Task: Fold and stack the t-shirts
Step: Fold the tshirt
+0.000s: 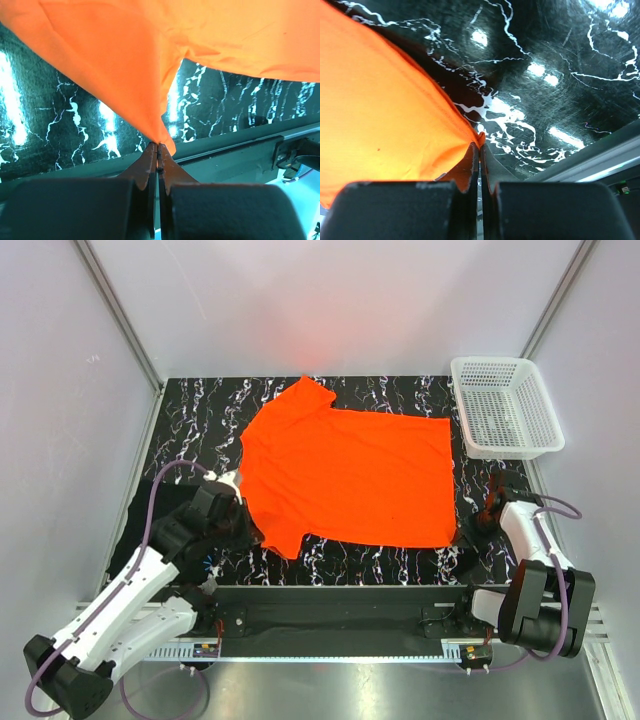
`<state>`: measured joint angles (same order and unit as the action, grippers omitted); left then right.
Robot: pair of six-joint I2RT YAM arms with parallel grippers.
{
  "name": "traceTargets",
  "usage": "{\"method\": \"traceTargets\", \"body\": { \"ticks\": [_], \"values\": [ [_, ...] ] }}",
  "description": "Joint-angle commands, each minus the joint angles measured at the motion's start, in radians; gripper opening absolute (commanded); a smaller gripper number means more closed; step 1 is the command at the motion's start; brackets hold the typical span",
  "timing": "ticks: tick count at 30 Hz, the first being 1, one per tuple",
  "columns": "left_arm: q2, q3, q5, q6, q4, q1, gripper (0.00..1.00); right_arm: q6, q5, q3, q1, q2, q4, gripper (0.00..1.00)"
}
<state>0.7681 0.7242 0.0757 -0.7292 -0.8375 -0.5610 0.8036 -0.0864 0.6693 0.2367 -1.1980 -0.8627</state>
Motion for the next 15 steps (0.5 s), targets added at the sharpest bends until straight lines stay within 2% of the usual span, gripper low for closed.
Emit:
{"method": "traceTargets", "body": {
  "ticks": [1, 5, 9, 11, 15],
  "values": [
    [0.008, 0.089, -0.005, 0.030, 0.009, 0.000, 0.00, -0.040, 0.050, 0.053, 0.006, 0.014, -0.036, 0.00],
    [0.066, 0.136, -0.046, 0.039, 0.011, 0.000, 0.00, -0.090, 0.054, 0.073, 0.007, -0.012, -0.026, 0.00],
    [0.174, 0.199, -0.068, 0.077, 0.046, 0.013, 0.00, -0.135, 0.059, 0.141, 0.006, -0.095, -0.012, 0.00],
    [0.291, 0.250, -0.054, 0.097, 0.069, 0.030, 0.00, -0.158, 0.059, 0.188, 0.006, -0.133, -0.004, 0.00],
    [0.381, 0.348, -0.073, 0.126, 0.089, 0.052, 0.00, -0.198, 0.034, 0.277, 0.006, -0.216, 0.013, 0.00]
  ]
}}
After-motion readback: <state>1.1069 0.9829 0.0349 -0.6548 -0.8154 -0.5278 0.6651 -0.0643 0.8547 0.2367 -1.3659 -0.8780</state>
